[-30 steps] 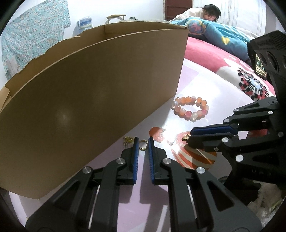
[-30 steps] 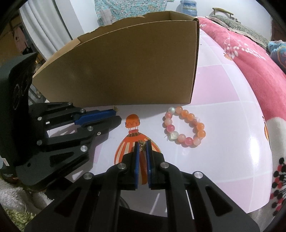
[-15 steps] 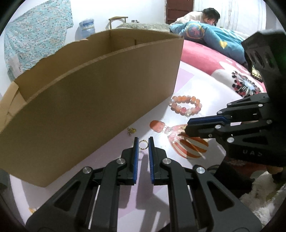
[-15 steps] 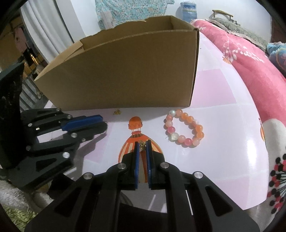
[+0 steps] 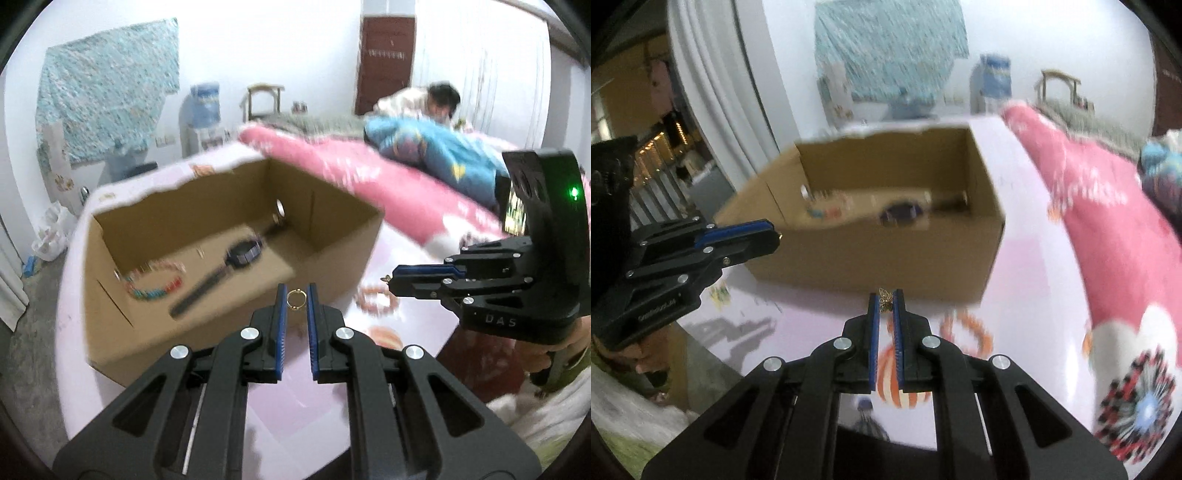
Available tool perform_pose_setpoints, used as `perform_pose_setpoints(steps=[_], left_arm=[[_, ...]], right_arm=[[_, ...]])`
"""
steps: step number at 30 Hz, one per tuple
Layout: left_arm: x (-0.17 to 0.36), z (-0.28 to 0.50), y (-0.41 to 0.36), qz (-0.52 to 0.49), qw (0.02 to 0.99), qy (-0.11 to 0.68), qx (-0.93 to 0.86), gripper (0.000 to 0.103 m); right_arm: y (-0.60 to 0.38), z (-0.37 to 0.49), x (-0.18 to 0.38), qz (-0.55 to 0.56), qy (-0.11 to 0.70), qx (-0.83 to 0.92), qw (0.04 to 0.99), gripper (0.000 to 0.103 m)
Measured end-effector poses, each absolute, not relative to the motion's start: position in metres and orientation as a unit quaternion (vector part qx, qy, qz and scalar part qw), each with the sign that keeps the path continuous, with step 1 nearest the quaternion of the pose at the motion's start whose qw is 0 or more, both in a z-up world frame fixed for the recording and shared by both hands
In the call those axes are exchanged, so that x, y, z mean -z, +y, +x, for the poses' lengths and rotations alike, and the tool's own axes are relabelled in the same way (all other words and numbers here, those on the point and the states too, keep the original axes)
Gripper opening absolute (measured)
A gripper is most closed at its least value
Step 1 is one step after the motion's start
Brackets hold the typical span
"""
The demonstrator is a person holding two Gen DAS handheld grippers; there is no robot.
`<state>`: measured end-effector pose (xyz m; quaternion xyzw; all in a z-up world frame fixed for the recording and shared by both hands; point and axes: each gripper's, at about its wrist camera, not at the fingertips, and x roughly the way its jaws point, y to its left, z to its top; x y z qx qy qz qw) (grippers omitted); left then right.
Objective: Organize jewelry
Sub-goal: 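Carry both charms into the box and open both tools, then withdraw both tools from the box back over the table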
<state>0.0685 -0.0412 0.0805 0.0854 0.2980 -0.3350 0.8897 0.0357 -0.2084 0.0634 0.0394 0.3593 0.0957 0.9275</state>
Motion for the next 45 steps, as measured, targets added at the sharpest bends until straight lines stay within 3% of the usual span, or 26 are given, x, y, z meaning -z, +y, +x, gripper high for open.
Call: perform_pose_setpoints(steps=[7,19,23,27,33,37,45], left_arm=[[-0.098,0.107,-0.02,0.069,0.905,0.304,0.29,0.01],[-0.047,0.176,-0.007,0.054,0.875,0.414,0.243,0.01],[-0.044,0.176,-0.006,0.049,0.873,0.423,0.24,0.019],[-0.047,0.17,-0.004,0.048,0.878,0.413,0.239,0.023],[-0.058,0.164,0.004,0.036,0.887,0.395,0.237,0.023],[-0.068,0.157,0.006,0.033,0.894,0.378,0.238,0.025],[-0.091,0.13,0.011,0.019,0.908,0.331,0.255,0.042]], right_arm=[[-0.205,0.069,-0.094,0.043,0.307,-0.123,0.943,0.008],[-0.195,0.162,-0.05,0.062,0.39,-0.146,0.907,0.008],[-0.203,0.163,-0.053,0.072,0.386,-0.14,0.909,0.009],[-0.22,0.16,-0.057,0.099,0.376,-0.133,0.912,0.018],[-0.242,0.146,-0.071,0.12,0.351,-0.116,0.922,0.021],[-0.252,0.132,-0.082,0.128,0.33,-0.107,0.929,0.036],[-0.27,0.096,-0.101,0.141,0.297,-0.095,0.94,0.049]])
